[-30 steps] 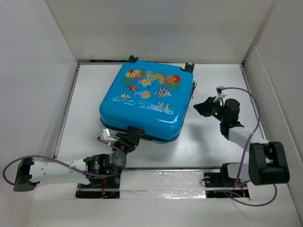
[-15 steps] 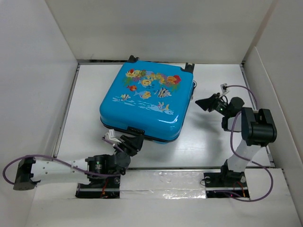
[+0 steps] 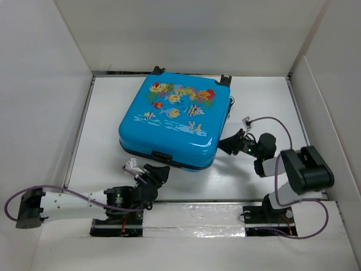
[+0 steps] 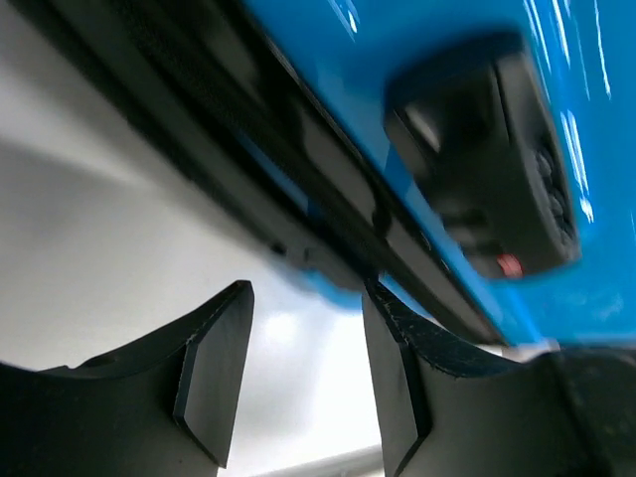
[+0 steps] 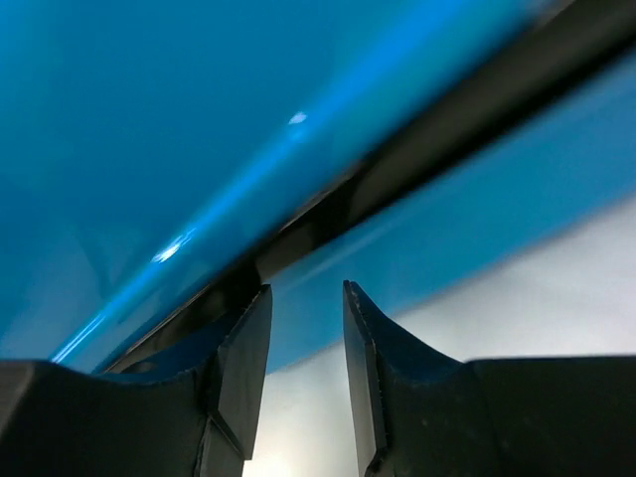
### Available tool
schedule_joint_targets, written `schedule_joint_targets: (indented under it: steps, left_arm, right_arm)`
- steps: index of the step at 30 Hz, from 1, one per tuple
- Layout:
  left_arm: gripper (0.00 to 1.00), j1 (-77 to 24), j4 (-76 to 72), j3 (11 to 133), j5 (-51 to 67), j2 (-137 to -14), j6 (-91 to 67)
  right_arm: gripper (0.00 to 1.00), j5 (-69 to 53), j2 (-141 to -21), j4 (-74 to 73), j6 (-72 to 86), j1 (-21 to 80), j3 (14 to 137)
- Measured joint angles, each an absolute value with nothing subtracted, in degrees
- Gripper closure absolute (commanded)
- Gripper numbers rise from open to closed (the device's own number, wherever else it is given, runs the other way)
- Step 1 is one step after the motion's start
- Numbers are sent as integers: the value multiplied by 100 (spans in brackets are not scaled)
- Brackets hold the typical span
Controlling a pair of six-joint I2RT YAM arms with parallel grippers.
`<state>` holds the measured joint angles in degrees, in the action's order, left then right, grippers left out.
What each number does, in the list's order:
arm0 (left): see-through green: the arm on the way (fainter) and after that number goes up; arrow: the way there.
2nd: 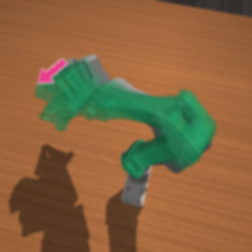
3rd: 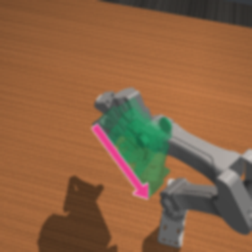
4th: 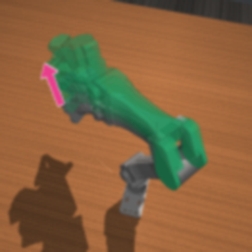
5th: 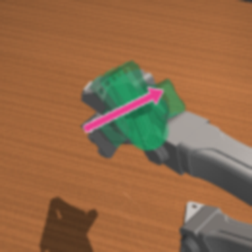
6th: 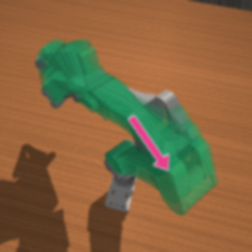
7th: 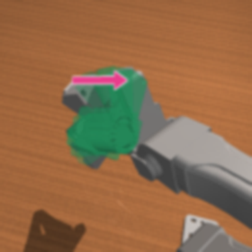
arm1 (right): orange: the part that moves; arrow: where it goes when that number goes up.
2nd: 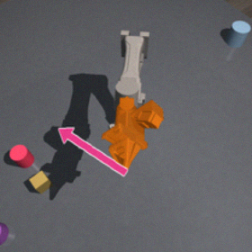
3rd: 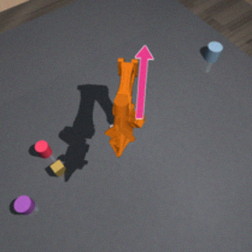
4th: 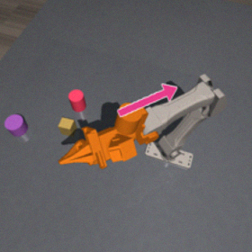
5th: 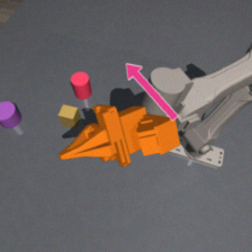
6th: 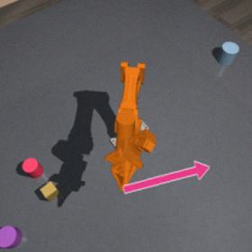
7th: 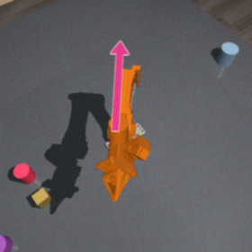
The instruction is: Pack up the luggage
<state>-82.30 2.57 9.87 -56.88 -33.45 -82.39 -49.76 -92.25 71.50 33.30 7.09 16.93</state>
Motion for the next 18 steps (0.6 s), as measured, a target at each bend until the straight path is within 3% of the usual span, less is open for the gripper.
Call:
schedule_joint_targets:
  steps: [3, 8, 13, 18]
  left_arm:
    - [53, -7638, -233, 969, -5540, -3398, -7771]
    - [51, -6117, -1553, 694, -4397, -3533, -6582]
    - [51, -4925, -2773, 740, -3391, -4359, -5680]
    - [51, -4689, -3157, 902, -3181, -4628, -5186]
  right_arm:
    - [62, -4442, -7749, 6598, 2873, 950, 1177]
    - [59, -3524, -5798, 5017, 2097, 1472, 1450]
    - [59, -3260, -5712, 4410, 1772, 1929, 1651]
    - [64, -2657, -5417, 3942, 1765, 2390, 1280]
